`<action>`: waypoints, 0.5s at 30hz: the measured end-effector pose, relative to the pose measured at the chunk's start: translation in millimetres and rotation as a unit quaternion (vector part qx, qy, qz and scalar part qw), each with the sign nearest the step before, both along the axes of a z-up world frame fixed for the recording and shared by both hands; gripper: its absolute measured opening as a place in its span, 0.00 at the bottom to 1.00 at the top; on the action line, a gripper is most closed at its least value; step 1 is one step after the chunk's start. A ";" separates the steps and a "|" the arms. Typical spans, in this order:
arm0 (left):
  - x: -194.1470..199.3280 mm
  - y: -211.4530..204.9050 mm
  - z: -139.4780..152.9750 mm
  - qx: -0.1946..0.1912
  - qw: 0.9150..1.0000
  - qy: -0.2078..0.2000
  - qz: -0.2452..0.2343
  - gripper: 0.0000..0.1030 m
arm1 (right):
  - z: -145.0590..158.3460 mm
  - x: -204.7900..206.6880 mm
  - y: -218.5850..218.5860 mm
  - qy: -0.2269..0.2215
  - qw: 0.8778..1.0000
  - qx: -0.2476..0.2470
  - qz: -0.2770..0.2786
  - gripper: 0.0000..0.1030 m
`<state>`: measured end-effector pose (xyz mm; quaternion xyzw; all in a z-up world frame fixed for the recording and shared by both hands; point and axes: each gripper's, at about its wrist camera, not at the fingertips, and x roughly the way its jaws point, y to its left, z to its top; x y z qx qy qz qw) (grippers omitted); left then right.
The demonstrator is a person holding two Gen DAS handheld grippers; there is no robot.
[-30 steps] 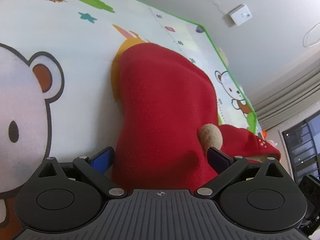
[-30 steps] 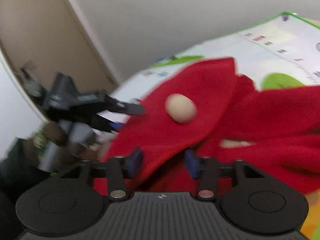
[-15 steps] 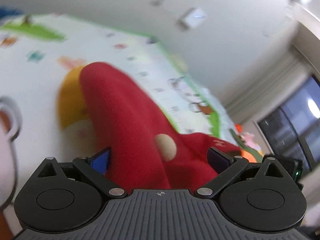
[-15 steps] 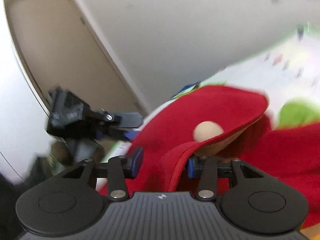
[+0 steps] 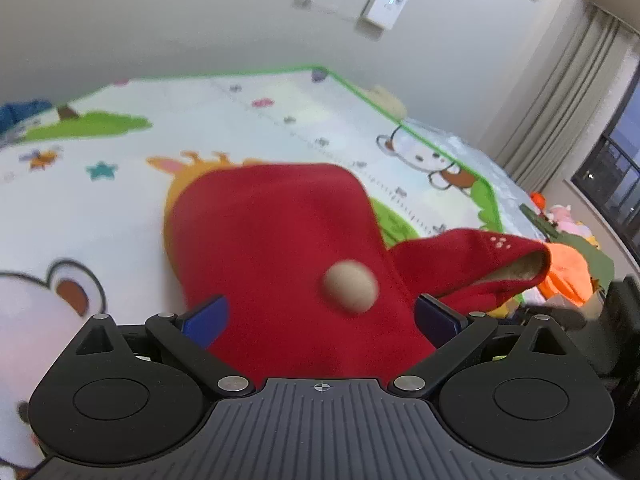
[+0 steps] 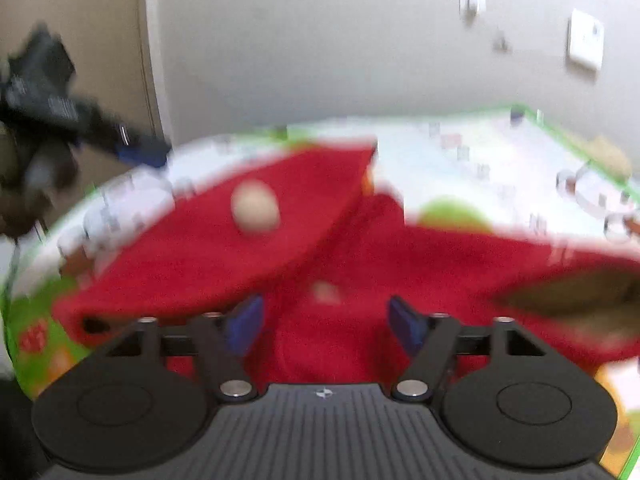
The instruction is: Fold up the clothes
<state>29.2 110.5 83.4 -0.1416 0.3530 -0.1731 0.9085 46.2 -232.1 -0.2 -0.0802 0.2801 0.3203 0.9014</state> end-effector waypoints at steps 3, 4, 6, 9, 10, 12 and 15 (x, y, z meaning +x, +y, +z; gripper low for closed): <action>0.8 3.5 10.4 0.006 1.000 -0.017 0.002 0.98 | 18.4 -4.5 10.7 -0.020 0.998 0.042 0.044 0.84; 3.7 3.4 13.6 0.008 1.000 -0.021 0.001 0.98 | 20.6 -5.6 19.5 -0.024 0.997 0.050 0.062 0.84; 16.5 -2.8 19.5 0.010 1.000 -0.029 -0.006 0.98 | 17.2 -6.0 42.7 -0.021 0.993 0.051 0.100 0.84; 45.3 -20.8 23.2 0.009 0.999 -0.040 -0.027 0.98 | -3.2 -9.7 71.3 0.005 0.988 0.028 0.154 0.84; 56.5 -28.1 23.0 0.009 0.998 -0.042 -0.035 0.98 | -13.5 -8.6 76.2 0.012 0.987 0.009 0.158 0.84; 76.2 -41.3 16.5 0.004 0.998 -0.032 -0.053 0.98 | -33.6 -7.9 76.8 0.037 0.986 -0.020 0.160 0.84; 105.4 -63.4 0.8 -0.006 0.997 -0.007 -0.074 0.98 | -46.9 -13.8 66.7 0.047 0.985 -0.020 0.163 0.85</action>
